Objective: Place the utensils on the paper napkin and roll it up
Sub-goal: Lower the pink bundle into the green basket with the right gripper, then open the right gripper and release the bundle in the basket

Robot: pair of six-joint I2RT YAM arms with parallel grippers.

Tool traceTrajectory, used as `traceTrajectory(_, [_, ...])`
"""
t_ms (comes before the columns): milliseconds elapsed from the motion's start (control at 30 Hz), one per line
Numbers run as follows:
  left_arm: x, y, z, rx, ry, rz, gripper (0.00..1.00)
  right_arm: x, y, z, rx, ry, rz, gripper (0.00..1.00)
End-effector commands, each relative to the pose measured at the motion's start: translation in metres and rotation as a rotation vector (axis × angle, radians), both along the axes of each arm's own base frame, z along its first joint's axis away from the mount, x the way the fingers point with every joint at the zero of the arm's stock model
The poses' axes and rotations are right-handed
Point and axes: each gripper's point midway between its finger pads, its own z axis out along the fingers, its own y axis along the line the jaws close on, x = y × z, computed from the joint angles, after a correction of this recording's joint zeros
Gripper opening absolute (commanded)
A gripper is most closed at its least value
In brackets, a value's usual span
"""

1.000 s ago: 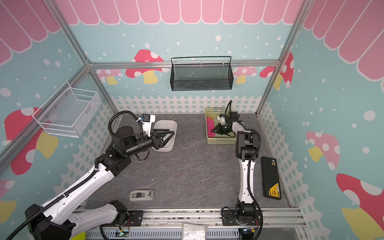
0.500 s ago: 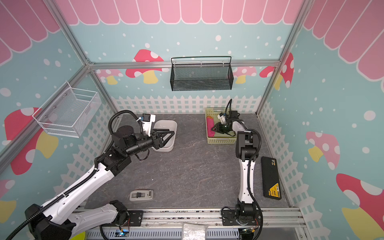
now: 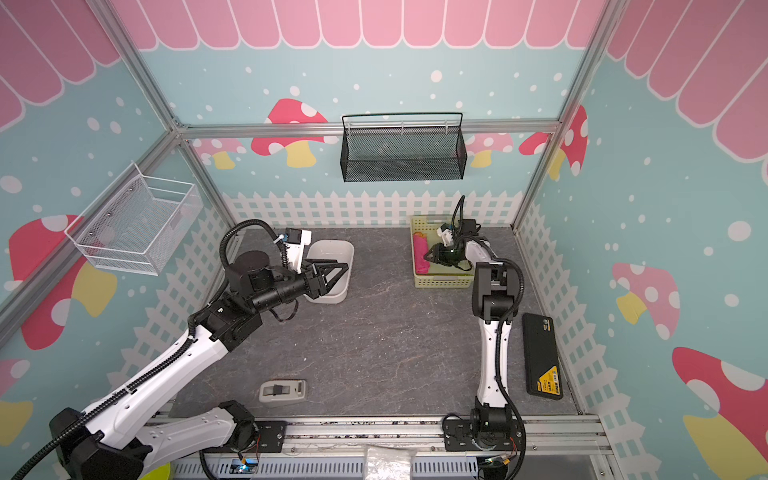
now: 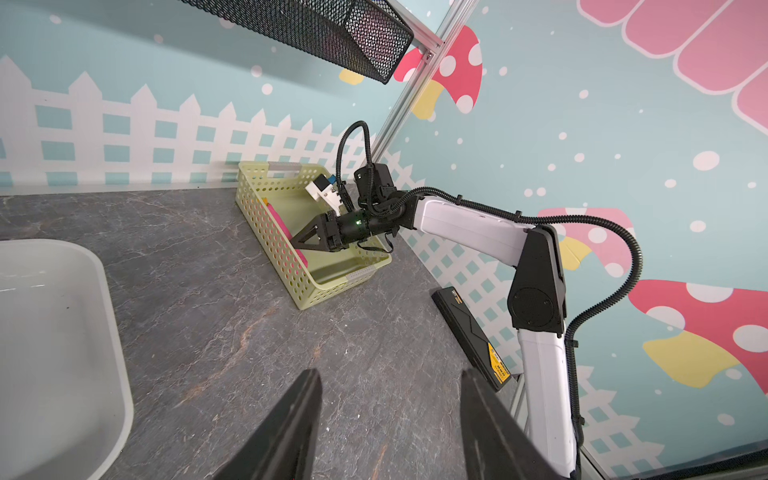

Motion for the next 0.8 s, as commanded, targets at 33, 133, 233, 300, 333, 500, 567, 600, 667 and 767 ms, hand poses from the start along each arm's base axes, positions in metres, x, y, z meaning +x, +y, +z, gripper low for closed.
traceTrajectory(33, [0.005, 0.008, 0.009, 0.034, -0.024, 0.044, 0.55, -0.012, -0.005, 0.006, -0.049, 0.027, -0.001, 0.47])
traceTrajectory(133, [0.009, 0.012, 0.004, 0.061, -0.013, 0.073, 0.56, -0.011, -0.004, 0.021, -0.046, 0.004, -0.004, 0.55])
traceTrajectory(233, [0.018, 0.024, -0.007, 0.109, 0.020, 0.141, 0.60, -0.012, -0.006, 0.038, -0.061, -0.027, -0.009, 0.63])
traceTrajectory(300, [0.026, 0.034, -0.016, 0.154, 0.048, 0.198, 0.65, -0.014, -0.009, 0.049, -0.086, -0.046, -0.019, 0.70])
traceTrajectory(333, [0.030, 0.039, -0.022, 0.181, 0.061, 0.220, 0.69, -0.015, -0.011, 0.057, -0.100, -0.062, -0.025, 0.76])
traceTrajectory(500, [0.048, 0.067, -0.049, 0.321, 0.130, 0.327, 1.00, -0.026, -0.022, 0.084, -0.168, -0.111, -0.065, 0.92])
traceTrajectory(567, [0.055, 0.076, -0.059, 0.364, 0.129, 0.366, 1.00, -0.033, -0.027, 0.096, -0.194, -0.144, -0.091, 0.94])
traceTrajectory(600, [0.057, 0.080, -0.062, 0.386, 0.124, 0.383, 1.00, -0.037, -0.029, 0.101, -0.205, -0.165, -0.102, 0.94])
traceTrajectory(667, [0.064, 0.093, -0.071, 0.436, 0.114, 0.437, 0.99, -0.046, -0.036, 0.111, -0.241, -0.211, -0.135, 0.94])
traceTrajectory(767, [0.073, 0.114, -0.087, 0.494, 0.102, 0.524, 0.99, -0.064, -0.046, 0.129, -0.297, -0.300, -0.177, 0.94])
